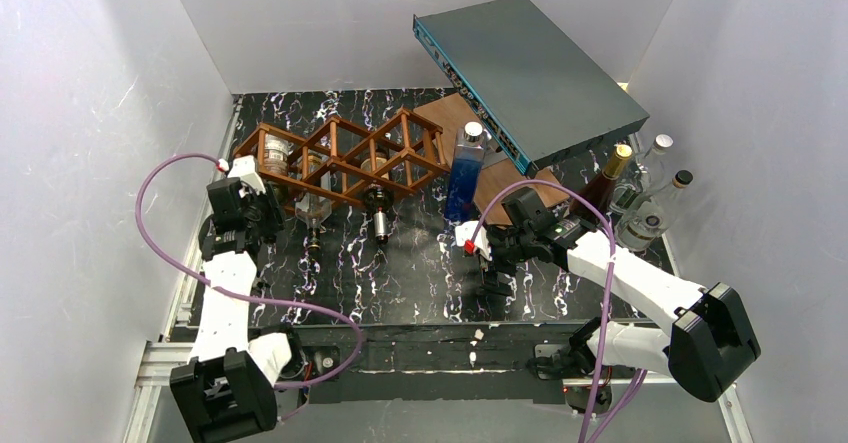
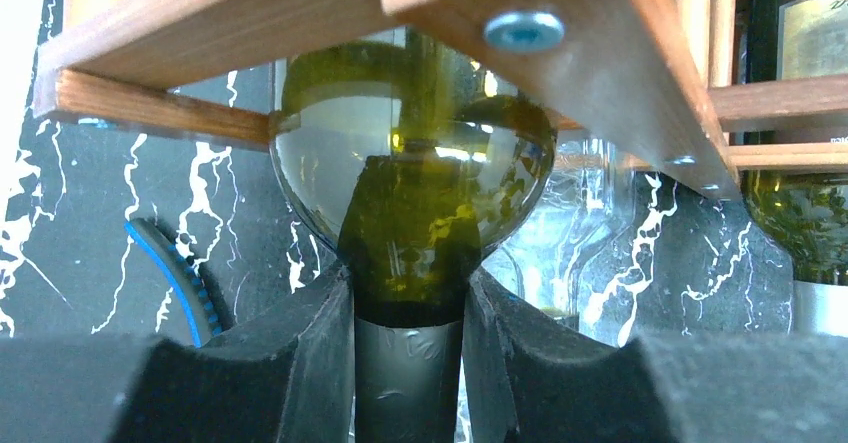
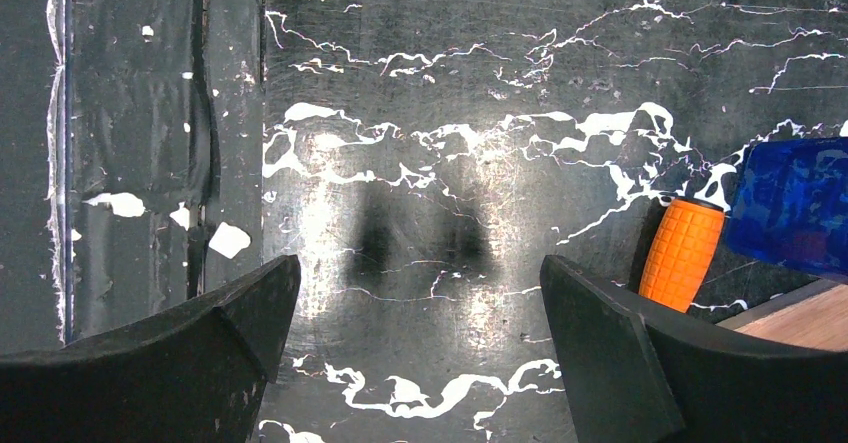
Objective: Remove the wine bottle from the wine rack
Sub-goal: Pick up the wine bottle from the wine rack.
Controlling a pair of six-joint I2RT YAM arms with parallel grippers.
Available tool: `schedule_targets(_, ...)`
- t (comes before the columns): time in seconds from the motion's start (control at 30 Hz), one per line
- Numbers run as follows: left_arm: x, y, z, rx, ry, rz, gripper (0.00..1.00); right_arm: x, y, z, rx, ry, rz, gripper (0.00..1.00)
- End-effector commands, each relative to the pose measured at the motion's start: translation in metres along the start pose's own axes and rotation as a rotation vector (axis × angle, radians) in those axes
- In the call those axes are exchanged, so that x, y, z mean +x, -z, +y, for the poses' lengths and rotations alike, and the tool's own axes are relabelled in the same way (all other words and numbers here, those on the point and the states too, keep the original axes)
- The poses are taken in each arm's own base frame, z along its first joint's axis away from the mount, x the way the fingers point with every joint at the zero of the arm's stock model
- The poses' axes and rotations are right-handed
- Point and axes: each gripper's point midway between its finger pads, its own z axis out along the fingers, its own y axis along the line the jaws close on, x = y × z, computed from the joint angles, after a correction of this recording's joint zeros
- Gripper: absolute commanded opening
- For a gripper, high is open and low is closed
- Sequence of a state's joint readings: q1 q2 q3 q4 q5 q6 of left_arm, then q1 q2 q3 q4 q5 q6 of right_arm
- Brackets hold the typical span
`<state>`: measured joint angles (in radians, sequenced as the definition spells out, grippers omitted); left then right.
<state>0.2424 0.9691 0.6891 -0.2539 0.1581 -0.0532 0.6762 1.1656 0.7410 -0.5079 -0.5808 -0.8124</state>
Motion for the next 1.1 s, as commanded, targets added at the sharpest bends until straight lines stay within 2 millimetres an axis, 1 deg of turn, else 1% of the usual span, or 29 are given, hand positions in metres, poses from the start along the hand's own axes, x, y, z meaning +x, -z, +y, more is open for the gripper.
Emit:
schedule_targets(0.0, -0.005, 0.016, -0.004, 0.003, 0.014, -0.034, 0.00, -0.006, 0.003, 0.003, -0.011, 0.015, -0.026, 1.00)
schedule_targets(0.33, 0.011, 0.043, -0.009, -0.005, 0.107, -0.048, 0.00, -0.007, 0.004, 0.004, -0.014, 0.018, -0.028, 1.00)
schedule_targets(0.47, 0.017, 0.052, -0.008, -0.025, 0.142, -0.044, 0.00, -0.007, 0.004, 0.004, -0.014, 0.019, -0.029, 1.00)
schedule_targets(0.67, 0.022, 0.066, -0.006, -0.046, 0.145, -0.050, 0.00, -0.008, 0.005, 0.005, -0.014, 0.023, -0.033, 1.00)
schedule_targets(1.07, 0.017, 0.094, -0.018, -0.013, 0.165, -0.040, 0.00, -0.009, 0.005, 0.006, -0.021, 0.025, -0.038, 1.00)
